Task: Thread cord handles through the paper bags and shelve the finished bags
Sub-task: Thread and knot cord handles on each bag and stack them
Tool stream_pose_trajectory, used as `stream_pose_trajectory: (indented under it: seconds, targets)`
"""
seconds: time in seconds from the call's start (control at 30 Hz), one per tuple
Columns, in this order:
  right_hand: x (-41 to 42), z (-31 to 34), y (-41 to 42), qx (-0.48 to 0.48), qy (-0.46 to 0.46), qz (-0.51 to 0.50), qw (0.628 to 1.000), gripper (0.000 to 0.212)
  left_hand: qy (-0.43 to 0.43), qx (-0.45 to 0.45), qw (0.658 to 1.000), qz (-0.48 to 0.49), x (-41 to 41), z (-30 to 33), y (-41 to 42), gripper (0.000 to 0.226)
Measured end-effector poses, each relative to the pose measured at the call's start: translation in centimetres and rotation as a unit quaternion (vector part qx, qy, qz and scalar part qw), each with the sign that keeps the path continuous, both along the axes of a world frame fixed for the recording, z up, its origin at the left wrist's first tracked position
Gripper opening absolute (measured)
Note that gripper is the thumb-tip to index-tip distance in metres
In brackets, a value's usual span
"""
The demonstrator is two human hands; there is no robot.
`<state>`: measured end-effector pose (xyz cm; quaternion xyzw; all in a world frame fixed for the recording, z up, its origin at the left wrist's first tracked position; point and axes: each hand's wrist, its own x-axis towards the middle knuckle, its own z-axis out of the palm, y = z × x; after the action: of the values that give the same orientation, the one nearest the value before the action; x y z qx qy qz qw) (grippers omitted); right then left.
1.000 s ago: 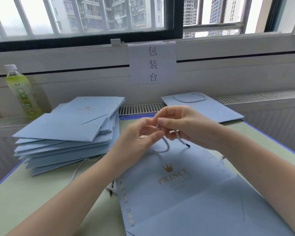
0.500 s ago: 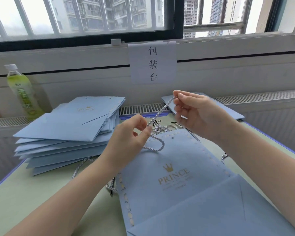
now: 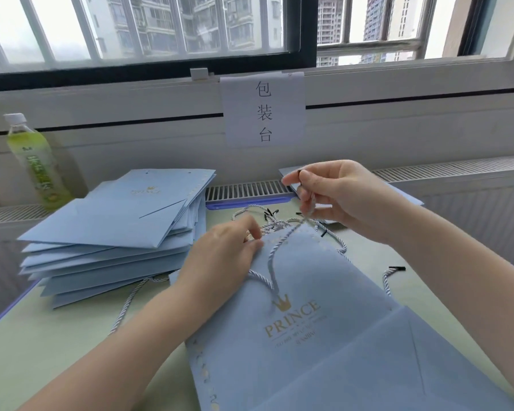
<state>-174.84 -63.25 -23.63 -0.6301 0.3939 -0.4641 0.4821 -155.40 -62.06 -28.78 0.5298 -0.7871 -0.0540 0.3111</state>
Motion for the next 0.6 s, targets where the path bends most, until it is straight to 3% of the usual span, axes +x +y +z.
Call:
stream_pose_trajectory:
  seconds: [0.1, 0.17, 0.27, 0.43, 0.6]
  targets:
    - [0.1, -0.4, 0.1, -0.089, 0.301, -0.032, 0.949, 0.027, -0.027, -0.031, 0.998, 0.038, 0.0, 0.9, 0.6, 0.017]
    - [0.6, -1.0, 0.2, -0.129, 0.38, -0.045, 0.915, 0.022, -0.067, -0.035, 0.995, 0.066, -0.1, 1.4, 1.0, 0.027]
    - [1.3, -1.9, 0.2, -0.152, 0.387, -0.055, 0.908, 0.011, -0.105, 0.007, 0.99, 0.091, -0.1, 1.7, 1.1, 0.028]
    - [2.7, -3.4, 0.2, -0.28, 0.446, -0.055, 0.848, 0.008, -0.043, 0.097, 0.992, 0.069, 0.4, 1.2, 0.1, 0.012]
    - [3.6, -4.3, 0.2, -0.323, 0.399, -0.055, 0.856, 0.007, 0.012, 0.145, 0.988, 0.043, 0.6, 1.1, -0.9, 0.019]
